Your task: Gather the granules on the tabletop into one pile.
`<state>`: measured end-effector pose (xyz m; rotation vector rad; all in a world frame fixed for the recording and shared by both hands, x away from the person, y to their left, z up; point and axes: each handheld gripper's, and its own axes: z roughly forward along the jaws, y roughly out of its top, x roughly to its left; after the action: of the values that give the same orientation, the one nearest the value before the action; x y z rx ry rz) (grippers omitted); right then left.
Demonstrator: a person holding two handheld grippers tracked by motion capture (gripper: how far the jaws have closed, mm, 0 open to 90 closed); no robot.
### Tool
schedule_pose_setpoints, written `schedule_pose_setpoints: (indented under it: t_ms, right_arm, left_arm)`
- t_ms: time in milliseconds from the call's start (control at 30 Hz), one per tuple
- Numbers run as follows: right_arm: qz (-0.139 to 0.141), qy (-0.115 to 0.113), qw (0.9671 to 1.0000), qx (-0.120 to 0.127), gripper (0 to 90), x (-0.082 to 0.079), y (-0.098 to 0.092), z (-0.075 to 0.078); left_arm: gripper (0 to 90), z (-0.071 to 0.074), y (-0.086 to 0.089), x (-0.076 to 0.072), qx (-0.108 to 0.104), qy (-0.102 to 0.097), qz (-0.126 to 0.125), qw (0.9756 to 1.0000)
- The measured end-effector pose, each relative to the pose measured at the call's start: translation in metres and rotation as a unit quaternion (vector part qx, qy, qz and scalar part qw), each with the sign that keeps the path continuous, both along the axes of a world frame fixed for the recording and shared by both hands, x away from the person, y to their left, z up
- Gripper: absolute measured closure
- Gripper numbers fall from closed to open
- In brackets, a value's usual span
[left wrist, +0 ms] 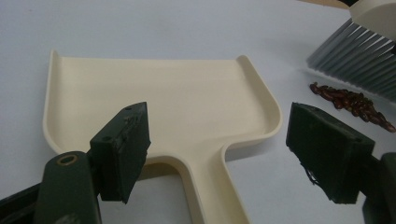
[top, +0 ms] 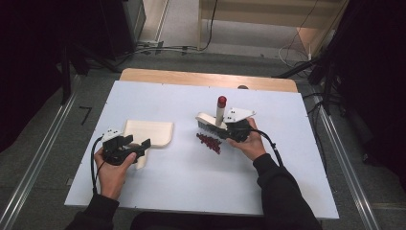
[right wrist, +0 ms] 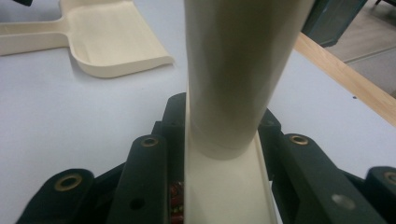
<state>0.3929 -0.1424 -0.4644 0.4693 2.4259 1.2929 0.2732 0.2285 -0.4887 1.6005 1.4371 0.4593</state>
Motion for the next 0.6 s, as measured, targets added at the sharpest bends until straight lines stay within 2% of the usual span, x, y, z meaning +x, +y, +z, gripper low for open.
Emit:
schedule_pose_setpoints:
  t_ms: [167, 333, 400, 500, 600]
  right_arm:
    - [-0.035, 0.013, 0.9993, 0.008, 64.4, 0.0, -0.004, 0.002]
    - [-0.051, 0.027, 0.9976, 0.039, 64.4, -0.002, -0.012, 0.007]
    - [-0.059, 0.033, 0.9967, 0.044, 64.4, -0.004, -0.014, 0.009]
    - [-0.044, 0.037, 0.9968, 0.057, 64.4, -0.008, -0.018, 0.011]
    - [-0.018, 0.052, 0.996, 0.071, 64.3, -0.011, -0.022, 0.012]
  left_arm:
    - [22.6, 0.0, 0.001, 0.0, 0.001, -0.001, 0.001, 1.0]
    - [22.6, 0.0, 0.0, 0.0, 0.0, -0.002, 0.001, 1.0]
    - [22.6, 0.001, -0.001, 0.0, 0.0, -0.002, 0.002, 1.0]
    - [22.6, 0.001, -0.001, -0.001, 0.001, -0.002, 0.001, 1.0]
    - [22.6, 0.001, -0.001, -0.001, 0.0, -0.002, 0.001, 1.0]
